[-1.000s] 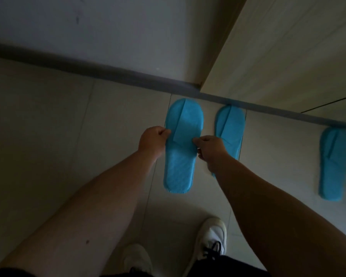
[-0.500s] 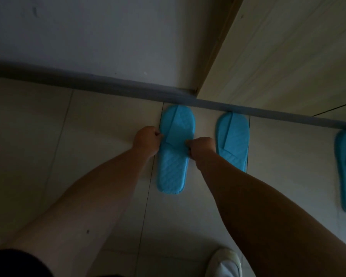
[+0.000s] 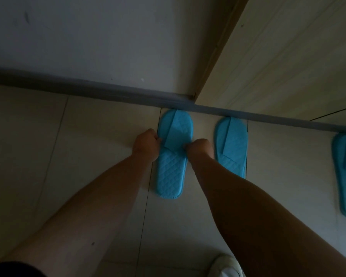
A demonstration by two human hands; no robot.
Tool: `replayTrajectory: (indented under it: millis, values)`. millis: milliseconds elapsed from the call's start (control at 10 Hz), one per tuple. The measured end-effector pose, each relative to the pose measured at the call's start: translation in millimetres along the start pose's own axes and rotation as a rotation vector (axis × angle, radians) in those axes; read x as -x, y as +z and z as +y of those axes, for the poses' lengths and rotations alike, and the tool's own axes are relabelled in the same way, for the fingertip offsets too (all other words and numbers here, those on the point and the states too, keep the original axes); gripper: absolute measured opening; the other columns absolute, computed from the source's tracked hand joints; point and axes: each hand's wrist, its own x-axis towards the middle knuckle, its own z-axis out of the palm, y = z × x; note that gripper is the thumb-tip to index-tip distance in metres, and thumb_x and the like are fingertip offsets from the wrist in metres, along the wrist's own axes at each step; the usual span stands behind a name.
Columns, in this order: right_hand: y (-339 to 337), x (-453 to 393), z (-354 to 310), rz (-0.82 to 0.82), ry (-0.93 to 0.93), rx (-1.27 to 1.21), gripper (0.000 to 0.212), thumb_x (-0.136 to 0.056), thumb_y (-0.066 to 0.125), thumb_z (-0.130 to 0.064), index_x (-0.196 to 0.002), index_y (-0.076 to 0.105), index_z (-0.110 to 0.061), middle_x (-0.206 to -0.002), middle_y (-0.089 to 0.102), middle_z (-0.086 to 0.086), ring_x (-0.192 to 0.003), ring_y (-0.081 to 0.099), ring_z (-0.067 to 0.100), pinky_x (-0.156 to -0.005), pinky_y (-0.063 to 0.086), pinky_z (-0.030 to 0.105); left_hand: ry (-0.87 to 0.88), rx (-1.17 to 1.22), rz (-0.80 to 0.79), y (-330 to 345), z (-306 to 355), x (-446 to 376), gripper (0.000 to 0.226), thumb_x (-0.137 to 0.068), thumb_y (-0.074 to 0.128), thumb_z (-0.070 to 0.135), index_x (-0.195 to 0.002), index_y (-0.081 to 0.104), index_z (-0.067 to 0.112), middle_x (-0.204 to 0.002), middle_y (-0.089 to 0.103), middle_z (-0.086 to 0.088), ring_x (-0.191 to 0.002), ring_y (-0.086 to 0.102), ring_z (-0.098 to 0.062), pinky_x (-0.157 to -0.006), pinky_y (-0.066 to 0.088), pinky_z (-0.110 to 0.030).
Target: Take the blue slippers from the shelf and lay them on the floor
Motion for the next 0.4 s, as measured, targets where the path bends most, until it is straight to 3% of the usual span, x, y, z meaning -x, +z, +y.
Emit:
replayTrajectory:
  millis: [100, 300, 400]
  values:
    - [1, 0, 1, 0.009, -0.038, 0.034, 0.022, -0.085, 0.069, -0.029, -0.088, 0.063, -0.008, -0.08, 0.064, 0.008, -0.069, 0.063, 0.022, -0.053, 0.045, 0.028, 0.01, 0.005, 0.006, 1, -2, -1, 0.019, -0.094, 0.053, 0.02, -0.1, 0.06, 0.003, -0.102, 0.066, -0.018, -0.093, 0.061, -0.031, -0.072, 0.042, -0.031]
    - [-4, 8, -4, -0.001, -0.038, 0.081, 0.016, -0.087, 0.063, -0.025, -0.086, 0.056, -0.011, -0.085, 0.063, 0.008, -0.076, 0.064, 0.023, -0.063, 0.054, 0.034, -0.003, -0.009, 0.02, -5, 1, 9, 0.023, -0.095, 0.05, 0.021, -0.104, 0.056, 0.001, -0.103, 0.065, -0.02, -0.094, 0.061, -0.033, -0.072, 0.045, -0.034]
    - [-13, 27, -12, 0.084, -0.112, 0.19, 0.022, -0.09, 0.059, -0.029, -0.097, 0.058, -0.009, -0.095, 0.062, 0.008, -0.078, 0.061, 0.021, -0.062, 0.051, 0.032, 0.002, -0.037, 0.088, -19, 8, 18, 0.029, -0.095, 0.044, 0.021, -0.112, 0.052, -0.002, -0.11, 0.061, -0.023, -0.1, 0.06, -0.037, -0.079, 0.049, -0.04]
